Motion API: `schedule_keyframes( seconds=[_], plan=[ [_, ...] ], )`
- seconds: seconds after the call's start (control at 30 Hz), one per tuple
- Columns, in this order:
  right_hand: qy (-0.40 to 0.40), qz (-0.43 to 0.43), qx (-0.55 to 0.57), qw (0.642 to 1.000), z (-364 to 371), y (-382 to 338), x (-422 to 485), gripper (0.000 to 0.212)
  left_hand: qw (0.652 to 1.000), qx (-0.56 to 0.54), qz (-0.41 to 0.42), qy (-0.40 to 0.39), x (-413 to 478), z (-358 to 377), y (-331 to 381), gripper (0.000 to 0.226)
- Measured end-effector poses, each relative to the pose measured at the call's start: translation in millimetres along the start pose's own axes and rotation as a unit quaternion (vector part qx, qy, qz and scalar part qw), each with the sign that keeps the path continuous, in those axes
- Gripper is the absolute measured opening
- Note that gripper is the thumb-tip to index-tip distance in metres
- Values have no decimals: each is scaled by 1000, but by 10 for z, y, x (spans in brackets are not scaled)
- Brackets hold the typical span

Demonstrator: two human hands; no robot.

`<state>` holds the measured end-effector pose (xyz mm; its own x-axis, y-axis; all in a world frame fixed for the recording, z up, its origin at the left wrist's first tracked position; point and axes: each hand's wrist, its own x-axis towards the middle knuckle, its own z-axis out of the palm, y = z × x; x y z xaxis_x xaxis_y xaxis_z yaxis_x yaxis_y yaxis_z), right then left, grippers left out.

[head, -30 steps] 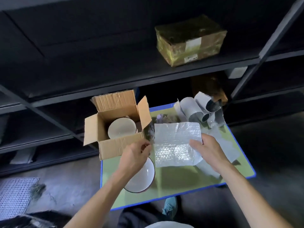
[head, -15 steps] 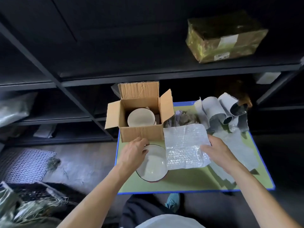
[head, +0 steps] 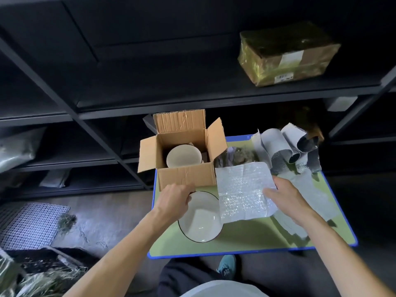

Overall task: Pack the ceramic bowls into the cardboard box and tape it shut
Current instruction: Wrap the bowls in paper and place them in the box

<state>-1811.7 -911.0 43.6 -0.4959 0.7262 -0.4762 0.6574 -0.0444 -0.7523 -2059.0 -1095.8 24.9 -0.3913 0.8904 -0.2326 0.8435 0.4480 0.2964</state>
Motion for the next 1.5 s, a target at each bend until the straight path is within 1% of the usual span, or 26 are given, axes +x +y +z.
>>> schedule_keyframes(
  seconds=[0.17, 0.27, 0.5, 0.63, 0.73, 0.8, 0.87, 0.93, 1.0, 1.07, 1.13, 1.17, 1.23, 1.3, 1.37, 1.4, 1.43, 1.5],
  plan=[
    [41, -3, 10, 999, -189, 76, 6, 23, 998, -35, 44, 13, -87, -147, 152, 22],
    [63, -3, 8, 998, -300, 137, -27, 22, 996, -50, 74, 18, -79, -215, 316, 18],
    [124, 33, 38, 991, -398, 352, -160, 25, 987, -108, 101, 54, 7, -475, 753, 9],
    [93, 35, 68, 993, -376, 412, -215, 30, 986, -120, 94, 64, 134, -560, 952, 11],
    [50, 23, 132, 990, -355, 331, -280, 35, 985, -132, 91, 65, 239, -551, 1087, 12],
    [19, 27, 193, 981, -349, 256, -333, 41, 985, -139, 78, 60, 283, -531, 1164, 11],
    [-5, 36, 247, 968, -348, 228, -347, 44, 981, -177, 63, 41, 300, -504, 1221, 9],
    [-18, 40, 285, 958, -357, 222, -345, 42, 978, -200, 52, 24, 286, -490, 1266, 8],
    [-33, 34, 305, 951, -368, 207, -353, 34, 977, -208, 44, 16, 269, -479, 1286, 8],
    [-58, 28, 328, 942, -374, 210, -375, 32, 977, -209, 35, 14, 257, -476, 1296, 7],
    [-88, 32, 367, 925, -385, 234, -392, 44, 977, -211, 27, 13, 255, -469, 1297, 6],
    [-102, 30, 377, 920, -397, 236, -401, 49, 977, -211, 23, 11, 247, -468, 1298, 6],
    [-117, 14, 356, 927, -406, 224, -405, 46, 976, -215, 16, 10, 241, -465, 1291, 6],
    [-113, 0, 338, 934, -411, 201, -398, 47, 973, -228, 11, 6, 234, -466, 1284, 6],
    [-103, -8, 346, 933, -416, 176, -385, 49, 964, -266, 1, 4, 232, -471, 1262, 5],
    [-99, -10, 353, 930, -417, 164, -379, 49, 955, -296, -9, 1, 233, -475, 1240, 7],
    [-95, -10, 360, 928, -421, 142, -377, 49, 944, -330, -24, 0, 229, -482, 1216, 15],
    [-90, -13, 364, 927, -430, 88, -363, 49, 928, -367, -67, -7, 232, -481, 1140, 39]
  ],
)
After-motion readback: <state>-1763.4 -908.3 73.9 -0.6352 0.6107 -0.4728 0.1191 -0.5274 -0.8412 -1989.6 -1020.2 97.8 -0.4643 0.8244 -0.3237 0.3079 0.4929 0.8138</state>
